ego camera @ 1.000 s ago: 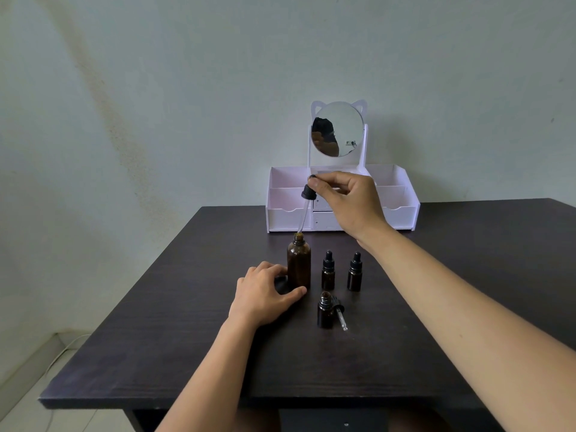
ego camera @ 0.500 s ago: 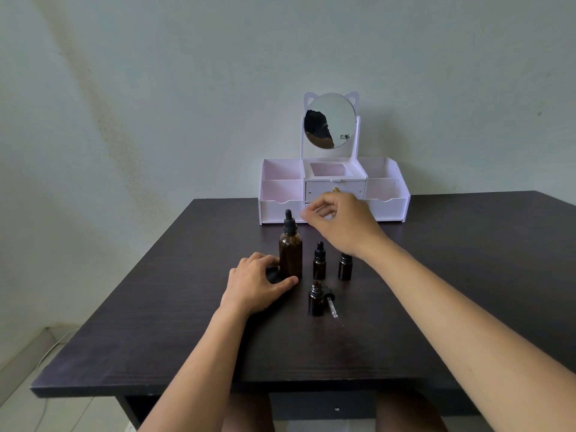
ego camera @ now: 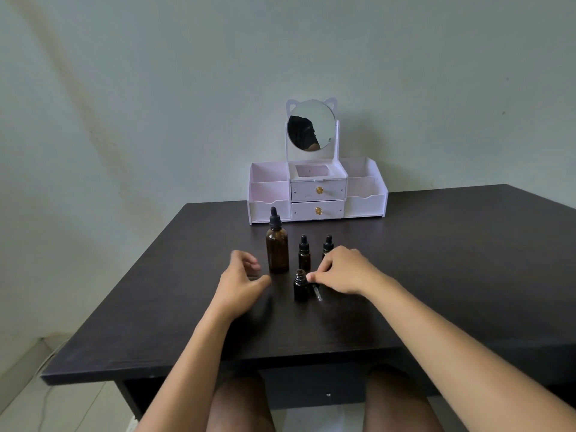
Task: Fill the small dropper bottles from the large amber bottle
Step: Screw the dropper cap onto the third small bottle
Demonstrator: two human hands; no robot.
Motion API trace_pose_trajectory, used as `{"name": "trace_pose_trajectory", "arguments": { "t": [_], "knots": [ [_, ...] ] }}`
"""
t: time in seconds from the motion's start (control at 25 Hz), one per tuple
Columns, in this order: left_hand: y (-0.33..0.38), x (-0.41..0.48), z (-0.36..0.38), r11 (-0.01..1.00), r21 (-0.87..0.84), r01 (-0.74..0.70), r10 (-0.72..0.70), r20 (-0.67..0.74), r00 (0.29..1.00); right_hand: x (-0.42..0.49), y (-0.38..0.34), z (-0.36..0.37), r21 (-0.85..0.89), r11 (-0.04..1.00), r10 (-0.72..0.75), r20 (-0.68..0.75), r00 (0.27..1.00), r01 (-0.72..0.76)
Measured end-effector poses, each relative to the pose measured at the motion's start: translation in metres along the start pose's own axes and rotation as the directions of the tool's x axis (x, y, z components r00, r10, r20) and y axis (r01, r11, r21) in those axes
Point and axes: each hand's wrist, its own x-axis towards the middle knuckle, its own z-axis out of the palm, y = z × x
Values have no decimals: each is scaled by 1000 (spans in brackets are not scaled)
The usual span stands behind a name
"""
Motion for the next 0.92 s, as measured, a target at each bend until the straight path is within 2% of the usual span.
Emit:
{"name": "trace_pose_trajectory", "arguments": {
  "t": [0.16,0.24,0.36,0.48,0.6,0.92],
  "knots": [
    [10,-13,3,993,103,-55,29,235,971,-1,6,-4,-44,999,-17,0,1000,17],
    [21,-17,8,988,123,-88,46,309,950,-6,6,-16,-13,998,-61,-59,996,60],
    [25,-16,16,981,149,-122,75,291,954,-17,0,-40,211,959,-156,-170,973,190],
    [20,-18,22,972,185,-147,101,237,966,-27,-5,-50,370,864,-293,-182,939,342],
    [19,-19,24,970,186,-157,112,229,967,-30,-6,-44,367,830,-378,-184,907,421],
    [20,-21,24,971,191,-141,96,226,969,-30,-11,-34,328,838,-410,-148,900,436]
  ]
}}
